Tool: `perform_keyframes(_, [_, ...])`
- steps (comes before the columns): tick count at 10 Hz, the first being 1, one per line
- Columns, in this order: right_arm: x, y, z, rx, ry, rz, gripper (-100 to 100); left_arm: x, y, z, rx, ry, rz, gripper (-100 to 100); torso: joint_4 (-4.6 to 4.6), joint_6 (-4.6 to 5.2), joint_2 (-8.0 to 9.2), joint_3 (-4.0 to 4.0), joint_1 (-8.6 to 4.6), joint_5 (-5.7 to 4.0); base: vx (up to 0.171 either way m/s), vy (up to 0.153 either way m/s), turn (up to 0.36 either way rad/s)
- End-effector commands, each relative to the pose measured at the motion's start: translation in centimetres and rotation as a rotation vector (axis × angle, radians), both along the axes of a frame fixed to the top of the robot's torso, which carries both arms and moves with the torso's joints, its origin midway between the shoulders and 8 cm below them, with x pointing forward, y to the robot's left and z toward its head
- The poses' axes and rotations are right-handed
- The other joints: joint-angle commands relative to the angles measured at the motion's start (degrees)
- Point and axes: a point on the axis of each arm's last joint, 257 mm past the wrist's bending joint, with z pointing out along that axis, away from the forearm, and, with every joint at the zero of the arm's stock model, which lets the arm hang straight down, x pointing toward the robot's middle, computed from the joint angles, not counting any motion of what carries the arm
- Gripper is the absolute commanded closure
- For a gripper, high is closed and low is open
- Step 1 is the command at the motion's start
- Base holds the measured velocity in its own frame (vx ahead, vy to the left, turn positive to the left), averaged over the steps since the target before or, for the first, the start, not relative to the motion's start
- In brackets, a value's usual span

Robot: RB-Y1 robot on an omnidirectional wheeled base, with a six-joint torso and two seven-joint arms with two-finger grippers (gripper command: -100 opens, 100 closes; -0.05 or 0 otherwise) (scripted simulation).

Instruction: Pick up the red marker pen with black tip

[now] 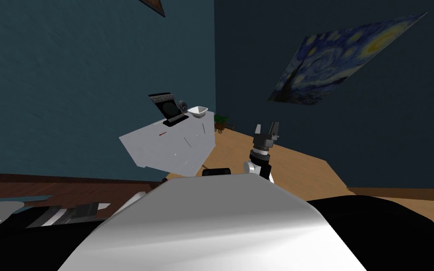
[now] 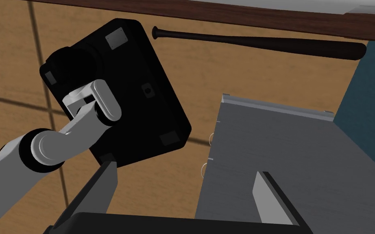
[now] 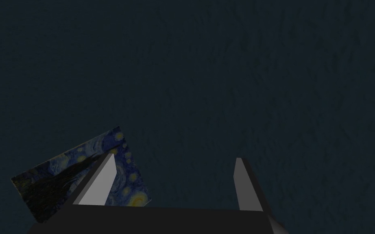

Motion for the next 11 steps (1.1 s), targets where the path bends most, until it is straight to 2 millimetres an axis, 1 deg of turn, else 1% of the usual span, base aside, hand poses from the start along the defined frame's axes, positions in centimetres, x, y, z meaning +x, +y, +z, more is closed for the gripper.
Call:
perform_keyframes(1, [0.0,0.0,0.0,0.0,0.0,0.0,0,0.0,1.1,0.7,0.019,0.005,0.001,-100,0.0,0.0,0.0,0.0,0.0,0.0,0.027,-0.017,0.022])
perform_keyframes(2, [0.0,0.0,0.0,0.0,0.0,0.0,0,-0.1,1.7,0.9,0.034,0.006,0.007,-100,0.03,-0.03,0.15,0.09,0.1,0.02,-0.003,0.004,0.023])
perform_keyframes(3, [0.0,0.0,0.0,0.0,0.0,0.0,0,-0.1,1.7,0.9,0.035,0.006,0.007,-100,0.07,-0.03,0.29,0.17,0.19,0.05,-0.012,0.008,0.0])
perform_keyframes(4, [0.0,0.0,0.0,0.0,0.0,0.0,0,-0.3,3.8,3.6,0.08,0.029,0.004,-100,0.09,-0.03,0.35,0.21,0.22,0.07,0.038,-0.036,-0.218])
perform_keyframes(6, [0.0,0.0,0.0,0.0,0.0,0.0,0,-0.5,4.4,3.9,0.096,0.03,0.01,-100,0.02,-0.01,0.08,0.05,0.05,0.01,0.06,-0.028,-0.065])
perform_keyframes(7, [0.0,0.0,0.0,0.0,0.0,0.0,0,-0.5,5.8,6.4,0.129,0.047,0.007,-100,0.03,-0.03,0.14,0.08,0.1,0.04,0.067,-0.052,-0.241])
perform_keyframes(8, [0.0,0.0,0.0,0.0,0.0,0.0,0,-0.6,6.4,6.7,0.146,0.047,0.014,-100,0.01,0.06,0.06,0.03,0.0,0.0,0.065,-0.041,-0.123])
perform_keyframes(9, [0.0,0.0,0.0,0.0,0.0,0.0,0,-0.6,6.6,6.8,0.15,0.047,0.016,-100,0.01,-0.01,0.05,0.03,0.01,0.0,0.033,-0.014,0.038])
perform_keyframes(10, [0.0,0.0,0.0,0.0,0.0,0.0,0,-0.6,8.0,9.4,0.187,0.059,0.021,-100,0.04,-0.05,0.17,0.1,0.1,0.04,0.071,-0.06,-0.213])
perform_keyframes(11, [0.0,0.0,0.0,0.0,0.0,0.0,0,-0.7,8.3,9.6,0.196,0.059,0.024,-100,0.02,0.05,0.06,0.04,-0.02,0.0,0.072,-0.047,-0.137])
